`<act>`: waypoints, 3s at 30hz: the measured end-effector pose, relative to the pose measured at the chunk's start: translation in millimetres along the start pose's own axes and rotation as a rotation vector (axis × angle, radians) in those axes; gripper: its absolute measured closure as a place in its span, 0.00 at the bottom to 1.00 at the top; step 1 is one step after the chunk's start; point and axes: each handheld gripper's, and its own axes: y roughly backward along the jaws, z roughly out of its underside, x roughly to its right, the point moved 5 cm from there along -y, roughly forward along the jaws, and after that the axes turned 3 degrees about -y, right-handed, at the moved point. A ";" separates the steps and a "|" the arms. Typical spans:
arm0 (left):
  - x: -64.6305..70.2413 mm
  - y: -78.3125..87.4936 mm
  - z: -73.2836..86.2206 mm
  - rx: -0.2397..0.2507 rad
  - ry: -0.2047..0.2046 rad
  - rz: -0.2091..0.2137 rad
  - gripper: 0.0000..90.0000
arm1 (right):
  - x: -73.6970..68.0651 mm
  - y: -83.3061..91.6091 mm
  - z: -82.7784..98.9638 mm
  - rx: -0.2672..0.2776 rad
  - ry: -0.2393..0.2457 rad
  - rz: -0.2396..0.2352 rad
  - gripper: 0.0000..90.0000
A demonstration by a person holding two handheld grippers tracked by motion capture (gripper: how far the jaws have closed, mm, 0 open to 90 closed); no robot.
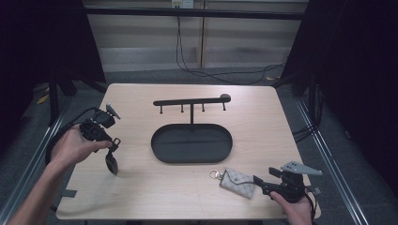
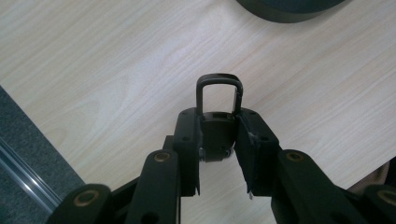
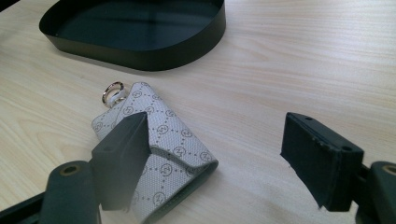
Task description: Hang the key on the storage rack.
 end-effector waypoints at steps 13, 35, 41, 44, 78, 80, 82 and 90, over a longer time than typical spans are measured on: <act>0.1 12.4 -3.0 -0.007 0.003 -0.015 0.79 | 0.2 -0.4 0.0 -0.002 0.000 0.006 0.26; 4.7 30.4 -8.8 -0.036 0.015 -0.037 0.79 | 0.4 -1.2 0.3 -0.008 -0.001 0.007 0.26; 10.0 37.7 -12.9 -0.048 -0.001 -0.032 0.79 | 0.6 -1.3 0.3 -0.009 -0.001 0.006 0.26; 13.4 41.2 -16.5 -0.046 -0.013 -0.037 0.79 | 0.6 -1.0 0.3 -0.009 -0.001 0.006 0.26; 56.1 49.5 -70.3 -0.049 -0.096 0.007 0.79 | -0.2 -0.6 0.4 -0.009 0.002 0.005 0.26; 59.2 49.3 -73.3 -0.045 -0.099 0.013 0.79 | -0.3 -0.6 0.5 -0.010 0.004 0.004 0.26; 63.6 48.4 -75.9 -0.052 -0.110 0.013 0.79 | -0.3 -0.6 0.5 -0.010 0.007 0.002 0.26; 70.6 50.9 -91.6 -0.043 -0.102 0.024 0.79 | -0.4 -0.8 0.5 -0.010 0.009 0.003 0.26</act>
